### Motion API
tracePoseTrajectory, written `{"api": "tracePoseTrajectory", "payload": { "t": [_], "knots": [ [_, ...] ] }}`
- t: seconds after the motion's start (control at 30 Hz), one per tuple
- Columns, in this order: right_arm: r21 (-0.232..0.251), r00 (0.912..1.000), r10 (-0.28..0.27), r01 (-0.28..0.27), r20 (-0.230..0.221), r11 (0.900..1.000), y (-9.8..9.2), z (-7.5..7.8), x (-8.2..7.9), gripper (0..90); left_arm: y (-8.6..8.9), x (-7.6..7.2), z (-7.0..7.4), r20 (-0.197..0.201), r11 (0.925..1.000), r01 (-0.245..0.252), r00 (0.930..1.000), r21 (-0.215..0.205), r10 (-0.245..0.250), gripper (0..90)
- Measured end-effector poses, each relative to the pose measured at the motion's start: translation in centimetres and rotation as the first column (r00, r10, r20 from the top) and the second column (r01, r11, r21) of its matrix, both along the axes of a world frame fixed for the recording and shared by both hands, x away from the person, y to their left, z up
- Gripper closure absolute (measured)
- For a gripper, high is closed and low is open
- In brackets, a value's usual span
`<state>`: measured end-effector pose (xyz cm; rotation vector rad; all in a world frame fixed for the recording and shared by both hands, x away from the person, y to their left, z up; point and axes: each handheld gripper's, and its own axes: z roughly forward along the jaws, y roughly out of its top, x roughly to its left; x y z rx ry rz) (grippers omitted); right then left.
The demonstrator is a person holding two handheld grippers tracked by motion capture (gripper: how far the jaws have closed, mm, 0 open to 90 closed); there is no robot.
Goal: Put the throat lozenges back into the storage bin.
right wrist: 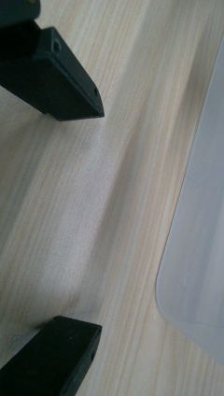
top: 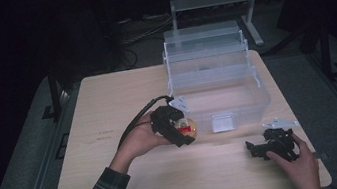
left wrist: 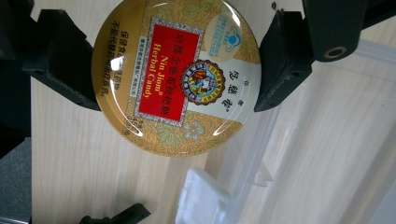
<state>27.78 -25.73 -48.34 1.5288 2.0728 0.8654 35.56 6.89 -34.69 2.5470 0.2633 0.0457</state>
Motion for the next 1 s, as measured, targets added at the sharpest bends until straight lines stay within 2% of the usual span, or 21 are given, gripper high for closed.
{"api": "tracePoseTrajectory", "payload": {
  "t": [0.47,0.73,1.0],
  "knots": [
    [0.000,1.0000,0.000,0.000,0.000,1.000,0.0,0.0,0.0,0.0,-0.2,1.5,0.9,0.018,0.9994,-0.026,0.9995,-0.023,0.026,19.7],
    [0.000,1.0000,0.000,0.000,0.001,1.000,0.0,0.0,0.0,0.0,-0.4,2.8,1.3,0.024,0.9989,-0.042,0.9988,-0.019,0.043,19.7],
    [0.000,1.0000,-0.001,0.001,0.000,1.000,0.0,0.0,0.0,0.0,-0.5,4.1,1.2,0.022,0.9968,-0.073,0.9971,-0.032,0.073,19.7]
  ]
}}
